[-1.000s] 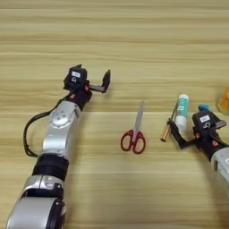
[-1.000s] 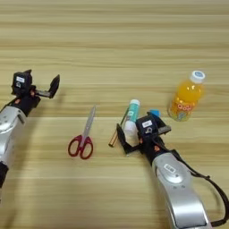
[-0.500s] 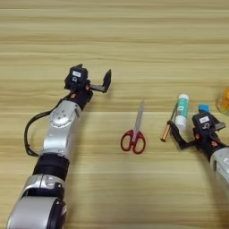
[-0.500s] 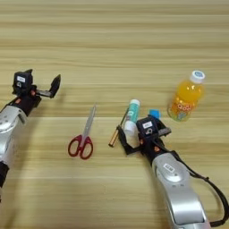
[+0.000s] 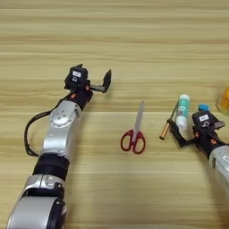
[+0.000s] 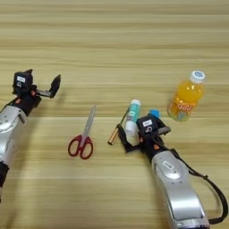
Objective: Move the objects on the table
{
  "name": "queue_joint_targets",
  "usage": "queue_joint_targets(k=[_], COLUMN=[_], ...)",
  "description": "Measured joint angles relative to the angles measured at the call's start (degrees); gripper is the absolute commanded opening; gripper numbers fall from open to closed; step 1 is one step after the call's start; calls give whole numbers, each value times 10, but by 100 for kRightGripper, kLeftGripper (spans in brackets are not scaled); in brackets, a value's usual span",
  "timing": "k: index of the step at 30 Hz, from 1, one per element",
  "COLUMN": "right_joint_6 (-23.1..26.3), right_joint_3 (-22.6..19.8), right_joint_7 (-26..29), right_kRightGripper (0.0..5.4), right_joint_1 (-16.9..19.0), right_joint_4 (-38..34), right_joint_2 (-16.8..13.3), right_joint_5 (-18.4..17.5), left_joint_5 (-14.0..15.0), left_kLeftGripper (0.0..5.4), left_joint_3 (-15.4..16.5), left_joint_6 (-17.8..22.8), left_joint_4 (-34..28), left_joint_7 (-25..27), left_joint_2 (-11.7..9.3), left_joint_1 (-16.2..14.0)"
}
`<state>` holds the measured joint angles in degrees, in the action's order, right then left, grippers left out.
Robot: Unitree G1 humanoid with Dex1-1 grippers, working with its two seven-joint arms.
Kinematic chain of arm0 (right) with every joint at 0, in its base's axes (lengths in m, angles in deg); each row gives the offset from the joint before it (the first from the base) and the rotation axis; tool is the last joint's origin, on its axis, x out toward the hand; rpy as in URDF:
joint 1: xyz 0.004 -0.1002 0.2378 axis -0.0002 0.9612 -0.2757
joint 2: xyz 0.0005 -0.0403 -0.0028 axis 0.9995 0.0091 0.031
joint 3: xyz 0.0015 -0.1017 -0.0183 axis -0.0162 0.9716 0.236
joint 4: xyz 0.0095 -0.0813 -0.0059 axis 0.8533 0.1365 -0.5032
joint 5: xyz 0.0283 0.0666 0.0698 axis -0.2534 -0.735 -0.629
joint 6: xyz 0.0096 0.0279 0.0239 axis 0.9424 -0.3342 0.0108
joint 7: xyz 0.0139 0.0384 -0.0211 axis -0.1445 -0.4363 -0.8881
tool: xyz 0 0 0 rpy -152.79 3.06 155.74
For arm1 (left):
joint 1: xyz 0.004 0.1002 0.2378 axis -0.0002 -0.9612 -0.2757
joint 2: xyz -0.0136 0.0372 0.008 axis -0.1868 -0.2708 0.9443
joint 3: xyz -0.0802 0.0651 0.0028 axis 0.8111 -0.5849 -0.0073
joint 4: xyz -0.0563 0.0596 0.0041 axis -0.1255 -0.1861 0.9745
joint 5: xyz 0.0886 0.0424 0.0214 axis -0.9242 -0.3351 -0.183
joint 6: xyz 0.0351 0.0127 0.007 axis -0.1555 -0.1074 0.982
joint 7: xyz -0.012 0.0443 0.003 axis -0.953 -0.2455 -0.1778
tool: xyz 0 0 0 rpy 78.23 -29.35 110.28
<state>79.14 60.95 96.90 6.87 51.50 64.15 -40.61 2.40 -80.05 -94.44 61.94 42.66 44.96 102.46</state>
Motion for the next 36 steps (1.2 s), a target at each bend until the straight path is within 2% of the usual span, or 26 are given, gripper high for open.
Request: queue_joint_targets(k=[36], right_joint_6=[4], right_joint_3=[-21], right_joint_7=[-2], right_kRightGripper=[537], right_joint_1=[7], right_joint_4=[-3], right_joint_2=[-7], right_joint_5=[-3], left_joint_5=[0], left_kLeftGripper=[540], left_joint_3=[0], left_joint_6=[0], left_joint_4=[0], left_joint_7=[0], left_joint_2=[0], left_joint_1=[0])
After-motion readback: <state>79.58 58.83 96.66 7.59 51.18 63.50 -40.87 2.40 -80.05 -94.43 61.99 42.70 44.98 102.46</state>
